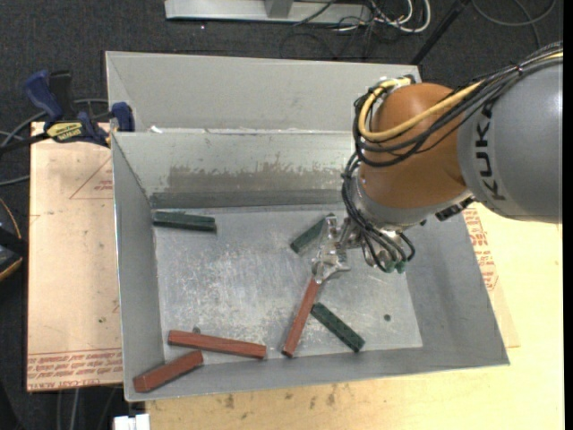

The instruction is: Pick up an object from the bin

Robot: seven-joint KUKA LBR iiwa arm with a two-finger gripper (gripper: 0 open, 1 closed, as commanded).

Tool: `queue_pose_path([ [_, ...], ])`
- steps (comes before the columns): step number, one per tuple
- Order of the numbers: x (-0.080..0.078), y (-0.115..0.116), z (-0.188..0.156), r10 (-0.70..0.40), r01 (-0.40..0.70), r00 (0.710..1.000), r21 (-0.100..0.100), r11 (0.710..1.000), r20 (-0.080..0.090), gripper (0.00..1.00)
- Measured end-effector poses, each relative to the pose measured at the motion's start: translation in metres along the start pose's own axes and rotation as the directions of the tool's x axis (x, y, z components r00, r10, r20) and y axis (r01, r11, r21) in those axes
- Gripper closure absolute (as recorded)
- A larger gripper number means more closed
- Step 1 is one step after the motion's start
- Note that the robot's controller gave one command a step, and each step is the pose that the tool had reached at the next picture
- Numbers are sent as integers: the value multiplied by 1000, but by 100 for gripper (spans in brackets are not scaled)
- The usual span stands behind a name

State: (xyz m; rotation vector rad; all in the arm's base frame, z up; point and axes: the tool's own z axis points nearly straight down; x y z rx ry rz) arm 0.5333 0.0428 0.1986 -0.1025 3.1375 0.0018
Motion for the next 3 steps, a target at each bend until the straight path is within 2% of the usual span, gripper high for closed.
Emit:
queue_pose_path([
  [1, 0, 0, 0, 0, 0, 1000, 0, 1000, 0, 0],
  [2, 0, 0, 0, 0, 0, 1000, 0, 1000, 0, 0],
  [3, -1, 5, 8, -104, 104, 995, 1, 995, 0, 0],
])
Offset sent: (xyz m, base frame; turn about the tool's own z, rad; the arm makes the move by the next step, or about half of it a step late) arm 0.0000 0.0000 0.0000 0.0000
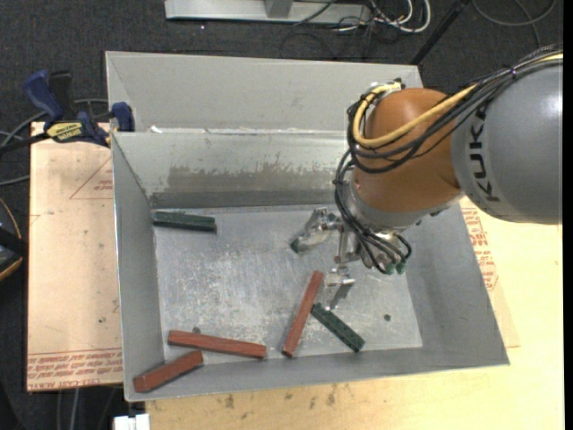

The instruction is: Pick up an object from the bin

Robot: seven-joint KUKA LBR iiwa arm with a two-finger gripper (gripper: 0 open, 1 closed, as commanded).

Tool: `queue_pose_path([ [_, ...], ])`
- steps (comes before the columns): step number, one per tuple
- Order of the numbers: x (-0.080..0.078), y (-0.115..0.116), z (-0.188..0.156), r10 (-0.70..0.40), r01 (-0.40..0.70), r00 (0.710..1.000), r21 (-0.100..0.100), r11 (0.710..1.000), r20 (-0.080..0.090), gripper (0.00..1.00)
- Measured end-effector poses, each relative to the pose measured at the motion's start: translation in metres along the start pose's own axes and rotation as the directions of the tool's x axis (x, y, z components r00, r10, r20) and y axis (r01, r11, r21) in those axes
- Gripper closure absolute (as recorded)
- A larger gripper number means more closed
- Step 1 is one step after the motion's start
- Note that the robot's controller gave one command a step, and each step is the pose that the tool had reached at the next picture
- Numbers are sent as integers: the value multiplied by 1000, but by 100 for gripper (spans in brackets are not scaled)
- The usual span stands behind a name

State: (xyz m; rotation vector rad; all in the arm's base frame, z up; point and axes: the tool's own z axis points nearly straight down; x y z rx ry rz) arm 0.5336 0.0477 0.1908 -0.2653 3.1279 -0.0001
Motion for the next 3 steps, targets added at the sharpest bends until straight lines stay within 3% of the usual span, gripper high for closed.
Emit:
queue_pose_path([
  [1, -24, -24, 49, -256, 256, 967, 1, 967, 8, 0],
  [2, -24, -31, 111, -281, 281, 959, 12, 960, 20, 100],
  [3, -24, -31, 111, -281, 281, 960, 12, 960, 20, 100],
])
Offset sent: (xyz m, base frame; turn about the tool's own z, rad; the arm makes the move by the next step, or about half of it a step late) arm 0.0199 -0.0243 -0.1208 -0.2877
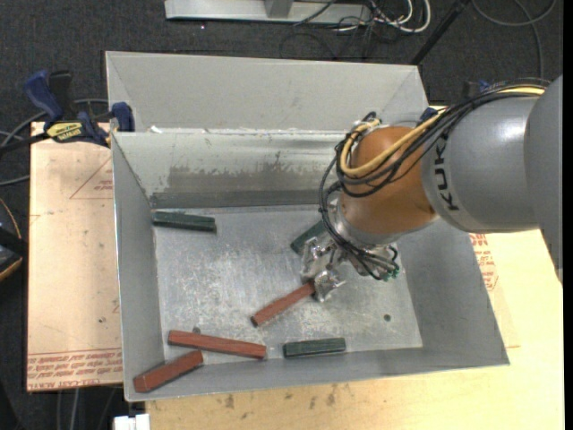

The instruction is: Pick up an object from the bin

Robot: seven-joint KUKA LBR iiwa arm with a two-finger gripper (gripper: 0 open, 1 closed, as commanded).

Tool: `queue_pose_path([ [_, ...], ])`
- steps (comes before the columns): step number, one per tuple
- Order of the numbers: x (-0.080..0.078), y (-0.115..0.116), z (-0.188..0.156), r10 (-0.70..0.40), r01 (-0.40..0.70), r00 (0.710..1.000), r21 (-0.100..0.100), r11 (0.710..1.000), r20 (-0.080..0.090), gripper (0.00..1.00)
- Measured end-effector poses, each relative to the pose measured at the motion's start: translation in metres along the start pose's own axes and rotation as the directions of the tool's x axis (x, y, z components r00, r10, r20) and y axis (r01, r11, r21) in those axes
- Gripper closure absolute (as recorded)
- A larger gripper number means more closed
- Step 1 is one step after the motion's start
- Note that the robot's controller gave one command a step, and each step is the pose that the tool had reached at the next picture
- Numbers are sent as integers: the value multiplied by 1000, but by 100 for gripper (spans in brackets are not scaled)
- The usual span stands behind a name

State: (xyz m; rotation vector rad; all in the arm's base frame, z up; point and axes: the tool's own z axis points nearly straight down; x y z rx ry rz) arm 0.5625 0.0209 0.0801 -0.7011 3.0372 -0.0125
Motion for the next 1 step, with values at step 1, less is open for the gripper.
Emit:
queue_pose_path([
  [1, -24, -7, -138, -11, 11, 1000, -13, 1000, -17, 100],
])
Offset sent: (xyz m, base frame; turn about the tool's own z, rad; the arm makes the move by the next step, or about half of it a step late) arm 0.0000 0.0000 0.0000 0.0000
